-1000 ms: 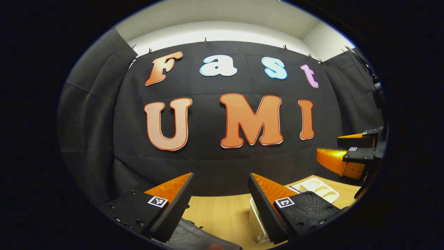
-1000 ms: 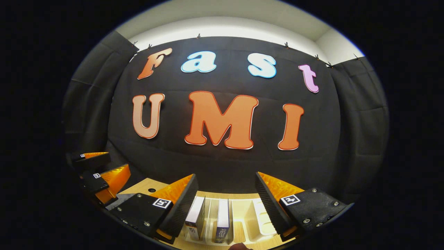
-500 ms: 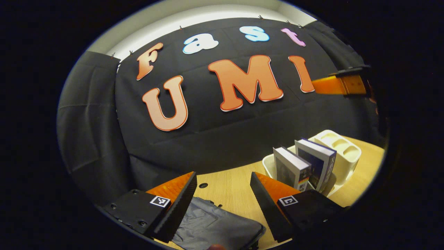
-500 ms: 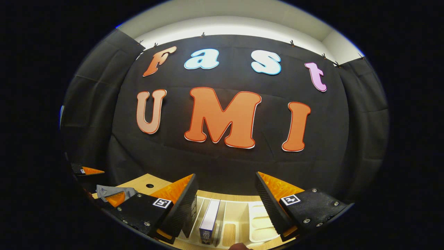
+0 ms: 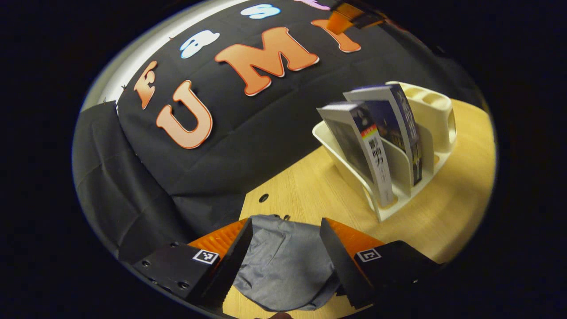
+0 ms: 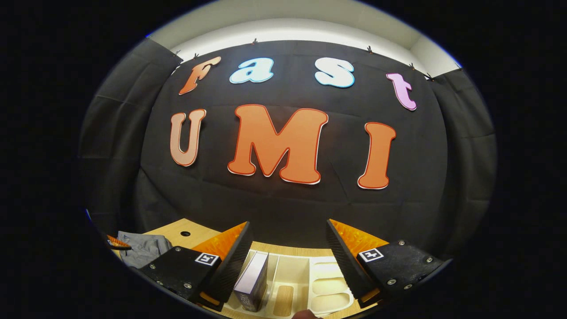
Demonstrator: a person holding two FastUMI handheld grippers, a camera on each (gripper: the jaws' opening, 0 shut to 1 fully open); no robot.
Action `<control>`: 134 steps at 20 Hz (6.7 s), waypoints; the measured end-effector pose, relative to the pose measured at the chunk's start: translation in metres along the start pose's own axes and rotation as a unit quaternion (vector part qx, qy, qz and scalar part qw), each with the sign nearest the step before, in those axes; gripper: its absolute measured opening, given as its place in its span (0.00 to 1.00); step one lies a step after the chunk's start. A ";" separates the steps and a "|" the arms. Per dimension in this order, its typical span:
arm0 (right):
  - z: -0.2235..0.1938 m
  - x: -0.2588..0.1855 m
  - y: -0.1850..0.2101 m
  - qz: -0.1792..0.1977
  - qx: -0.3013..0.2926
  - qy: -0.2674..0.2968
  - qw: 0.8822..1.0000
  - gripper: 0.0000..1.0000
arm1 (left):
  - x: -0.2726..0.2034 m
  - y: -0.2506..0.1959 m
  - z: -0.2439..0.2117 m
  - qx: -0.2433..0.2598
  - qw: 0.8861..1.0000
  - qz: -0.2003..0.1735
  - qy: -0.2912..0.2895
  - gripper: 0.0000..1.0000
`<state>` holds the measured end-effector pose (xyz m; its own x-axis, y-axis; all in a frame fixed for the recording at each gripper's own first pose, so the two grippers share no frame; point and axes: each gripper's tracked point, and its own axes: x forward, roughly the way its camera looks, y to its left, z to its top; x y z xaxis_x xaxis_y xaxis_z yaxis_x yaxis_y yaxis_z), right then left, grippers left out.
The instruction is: Open the schoolbag, grab two books from the bookshelf and put them into the schoolbag.
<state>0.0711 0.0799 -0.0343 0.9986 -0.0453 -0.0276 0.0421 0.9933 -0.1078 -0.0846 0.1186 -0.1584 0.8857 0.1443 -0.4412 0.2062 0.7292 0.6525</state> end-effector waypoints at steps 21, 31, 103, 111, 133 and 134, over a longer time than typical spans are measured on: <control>-0.037 -0.012 -0.016 0.023 0.023 0.036 0.999 0.98 | 0.007 0.002 -0.086 0.115 0.985 0.040 0.123 0.53; -0.036 -0.007 0.044 0.078 0.008 0.083 0.993 0.98 | 0.034 -0.010 -0.108 -0.009 0.976 -0.103 0.191 0.09; -0.025 -0.077 0.149 0.048 0.346 0.448 0.823 0.32 | 0.055 0.121 -0.057 -0.054 0.872 -0.454 0.174 0.06; -0.097 -0.102 0.220 0.063 0.431 0.455 0.777 0.32 | 0.054 0.128 -0.052 -0.080 0.878 -0.442 0.165 0.06; -0.203 -0.067 0.390 0.119 0.578 0.369 0.718 0.31 | 0.028 0.115 -0.038 -0.145 0.874 -0.440 0.143 0.06; -0.206 -0.063 0.394 0.121 0.577 0.366 0.720 0.31 | 0.026 0.113 -0.039 -0.148 0.873 -0.441 0.147 0.06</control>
<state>0.0178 0.4517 -0.2792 0.7151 0.5191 -0.4681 0.2899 0.3891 0.8744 -0.0543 0.2310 -0.1205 0.2821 -0.4278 -0.8587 0.5989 0.7778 -0.1908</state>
